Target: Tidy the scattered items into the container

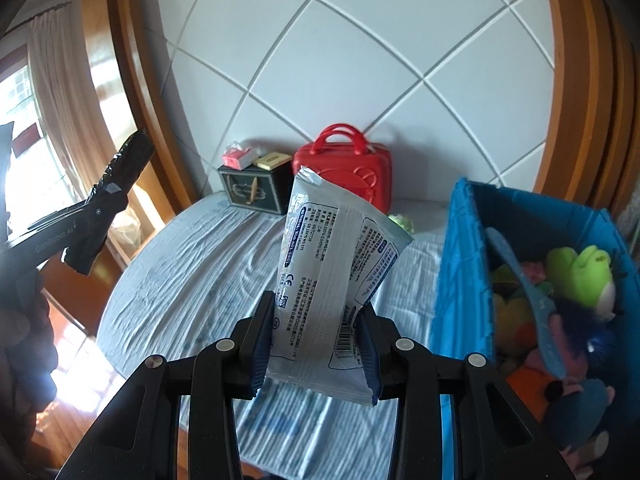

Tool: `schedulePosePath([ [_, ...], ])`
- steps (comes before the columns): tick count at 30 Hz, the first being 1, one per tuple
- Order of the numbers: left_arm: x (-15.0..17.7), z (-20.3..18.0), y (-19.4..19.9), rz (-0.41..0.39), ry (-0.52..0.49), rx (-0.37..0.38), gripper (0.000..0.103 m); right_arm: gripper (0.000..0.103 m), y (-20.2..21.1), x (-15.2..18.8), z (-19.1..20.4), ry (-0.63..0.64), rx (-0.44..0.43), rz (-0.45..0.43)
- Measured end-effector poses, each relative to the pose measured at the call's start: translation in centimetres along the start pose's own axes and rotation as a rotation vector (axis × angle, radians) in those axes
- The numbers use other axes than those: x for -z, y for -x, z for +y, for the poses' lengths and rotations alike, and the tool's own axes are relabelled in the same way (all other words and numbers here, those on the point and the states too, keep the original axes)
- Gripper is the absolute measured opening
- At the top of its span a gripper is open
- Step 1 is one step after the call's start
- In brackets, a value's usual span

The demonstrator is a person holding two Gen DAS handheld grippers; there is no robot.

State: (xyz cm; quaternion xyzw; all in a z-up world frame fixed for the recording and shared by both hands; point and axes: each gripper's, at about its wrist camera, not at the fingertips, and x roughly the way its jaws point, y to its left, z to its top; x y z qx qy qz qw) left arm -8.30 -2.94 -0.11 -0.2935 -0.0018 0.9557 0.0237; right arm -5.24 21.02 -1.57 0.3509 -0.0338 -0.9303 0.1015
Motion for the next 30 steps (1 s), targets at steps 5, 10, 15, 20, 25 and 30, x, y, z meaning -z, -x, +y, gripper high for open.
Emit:
schedulePosePath([
  [5, -0.5, -3.5, 0.3, -0.009, -0.022, 0.041, 0.035, 0.038, 1.2, 0.4, -2.7, -0.047, 0.005, -0.007],
  [10, -0.6, -7.2, 0.5, -0.009, -0.065, 0.094, 0.035, 0.038, 3.0, 0.9, -4.9, -0.082, 0.02, -0.022],
  [15, -0.5, -11.1, 0.8, -0.012, -0.123, 0.154, 0.035, 0.038, 5.0, 1.6, -7.3, -0.126, 0.053, -0.042],
  [20, -0.7, -14.6, 1.1, -0.017, -0.167, 0.218, 0.035, 0.038, 6.8, 2.4, -9.4, -0.172, 0.092, -0.055],
  [25, -0.8, -17.8, 1.3, -0.019, -0.205, 0.272, 0.035, 0.038, 8.8, 3.4, -11.7, -0.223, 0.14, -0.072],
  [30, -0.5, -20.6, 1.5, -0.02, -0.234, 0.336, 0.035, 0.038, 10.7, 4.6, -13.8, -0.267, 0.203, -0.08],
])
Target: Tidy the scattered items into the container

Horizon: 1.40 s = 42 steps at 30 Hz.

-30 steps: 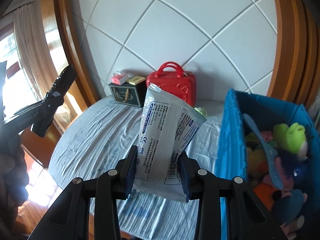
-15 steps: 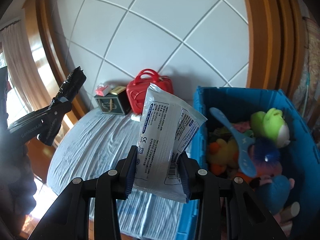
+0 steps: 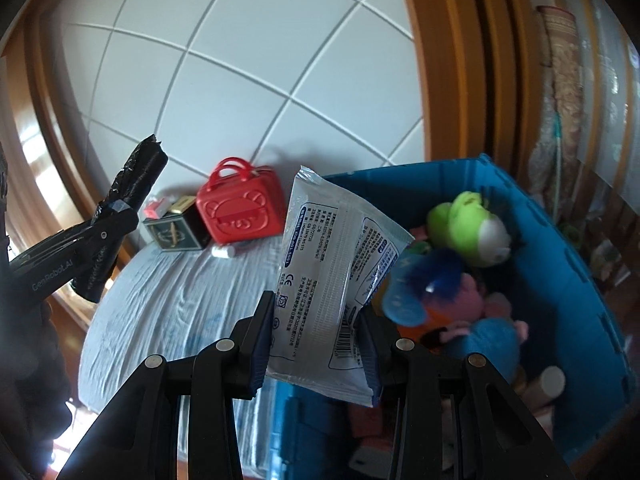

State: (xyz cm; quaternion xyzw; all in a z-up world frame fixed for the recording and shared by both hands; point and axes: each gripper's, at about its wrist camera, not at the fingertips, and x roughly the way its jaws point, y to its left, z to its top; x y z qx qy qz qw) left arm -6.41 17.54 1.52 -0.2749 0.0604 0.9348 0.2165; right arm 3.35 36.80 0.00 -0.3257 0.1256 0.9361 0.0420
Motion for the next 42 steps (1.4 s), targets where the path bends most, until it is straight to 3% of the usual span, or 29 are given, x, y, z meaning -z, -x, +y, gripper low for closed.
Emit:
schedulePosePath([
  [20, 1.2, -12.1, -4.0, 0.096, -0.14, 0.279, 0.035, 0.038, 4.5, 2.6, -10.0, -0.161, 0.219, 0.001],
  [31, 1.2, -16.0, -5.4, 0.117, -0.176, 0.344, 0.035, 0.038, 4.6, 2.7, -12.3, -0.182, 0.259, 0.016],
  [34, 1.0, -16.3, -5.5, 0.114, -0.171, 0.365, 0.035, 0.043, 4.7, 2.6, -12.8, -0.192, 0.271, 0.006],
  [35, 0.9, -16.3, -5.6, 0.112, -0.158, 0.38, 0.035, 0.049, 4.8, 2.5, -13.0, -0.194, 0.277, -0.005],
  [36, 0.7, -16.3, -5.6, 0.11, -0.15, 0.394, 0.04, 0.073, 4.8, 2.4, -13.1, -0.196, 0.282, -0.012],
  [37, 0.6, -16.5, -5.7, 0.116, -0.156, 0.401, 0.051, 0.091, 4.9, 2.3, -13.3, -0.199, 0.28, -0.023],
  [38, 0.5, -16.6, -5.8, 0.119, -0.158, 0.402, 0.083, 0.102, 5.0, 2.3, -13.4, -0.202, 0.281, -0.038],
  [39, 0.4, -16.3, -5.7, 0.112, -0.137, 0.409, 0.099, 0.103, 5.1, 2.3, -13.4, -0.2, 0.293, -0.041],
  [42, 0.0, -14.8, -5.7, 0.106, -0.069, 0.42, 0.1, 0.103, 4.8, 2.2, -13.7, -0.215, 0.293, -0.037],
])
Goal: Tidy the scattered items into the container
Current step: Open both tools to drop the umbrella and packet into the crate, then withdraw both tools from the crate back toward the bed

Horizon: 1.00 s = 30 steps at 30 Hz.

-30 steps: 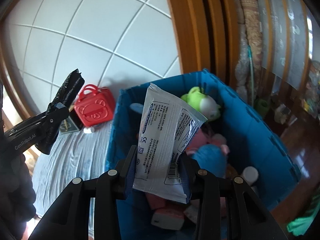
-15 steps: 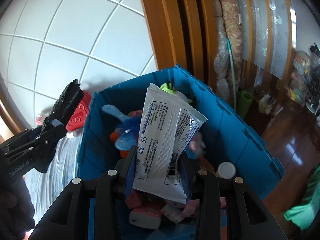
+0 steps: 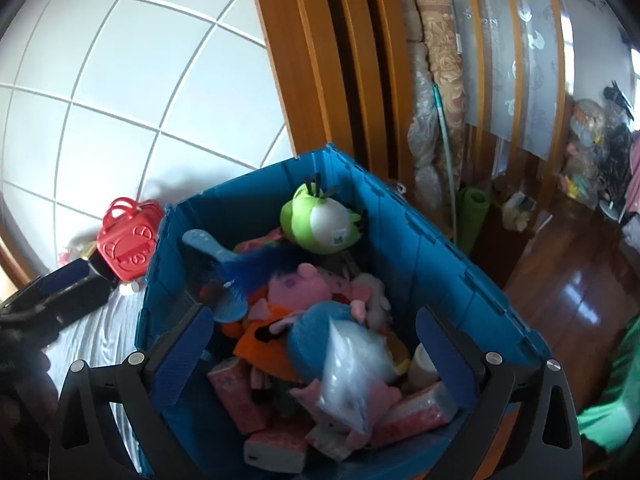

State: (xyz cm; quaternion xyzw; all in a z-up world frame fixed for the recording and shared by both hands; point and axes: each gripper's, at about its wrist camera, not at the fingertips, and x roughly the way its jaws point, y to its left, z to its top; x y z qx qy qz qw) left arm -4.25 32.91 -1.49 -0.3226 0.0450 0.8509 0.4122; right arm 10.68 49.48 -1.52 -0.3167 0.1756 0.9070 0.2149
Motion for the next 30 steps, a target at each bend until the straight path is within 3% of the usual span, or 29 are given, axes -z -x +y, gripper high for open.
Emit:
schedulePosePath([
  [11, 0.8, 4.6, 2.0, -0.003, 0.047, -0.102, 0.1, 0.103, -1.5, -0.9, 3.6, 0.035, -0.074, 0.008],
  [30, 4.0, 17.9, 10.6, -0.028, 0.179, -0.299, 0.1, 0.103, -4.5, 0.2, 19.8, 0.207, -0.249, 0.04],
])
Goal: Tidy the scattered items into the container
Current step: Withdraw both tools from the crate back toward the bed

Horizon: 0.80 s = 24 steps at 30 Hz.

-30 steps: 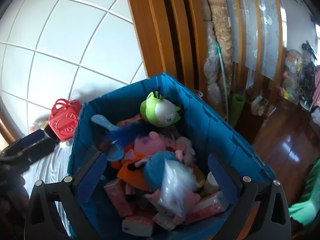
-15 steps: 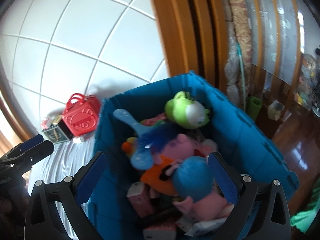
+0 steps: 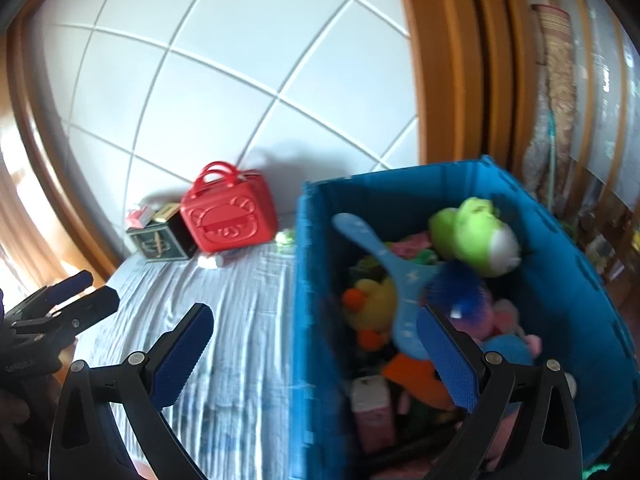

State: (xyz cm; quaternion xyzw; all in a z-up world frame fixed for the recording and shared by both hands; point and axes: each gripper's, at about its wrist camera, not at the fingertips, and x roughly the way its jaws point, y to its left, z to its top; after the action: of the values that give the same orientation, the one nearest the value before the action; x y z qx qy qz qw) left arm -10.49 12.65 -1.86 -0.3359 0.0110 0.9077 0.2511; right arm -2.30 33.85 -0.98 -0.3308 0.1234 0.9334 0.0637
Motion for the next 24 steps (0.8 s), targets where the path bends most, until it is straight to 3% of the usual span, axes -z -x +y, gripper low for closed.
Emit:
schedulePosePath([
  [13, 0.7, 10.0, 0.6, 0.026, 0.048, -0.07, 0.1, 0.103, -4.3, -0.7, 9.0, 0.073, -0.03, 0.041],
  [24, 0.9, 20.1, -0.9, 0.041, 0.113, -0.127, 0.1, 0.103, -8.7, -0.4, 16.7, 0.126, 0.003, 0.079],
])
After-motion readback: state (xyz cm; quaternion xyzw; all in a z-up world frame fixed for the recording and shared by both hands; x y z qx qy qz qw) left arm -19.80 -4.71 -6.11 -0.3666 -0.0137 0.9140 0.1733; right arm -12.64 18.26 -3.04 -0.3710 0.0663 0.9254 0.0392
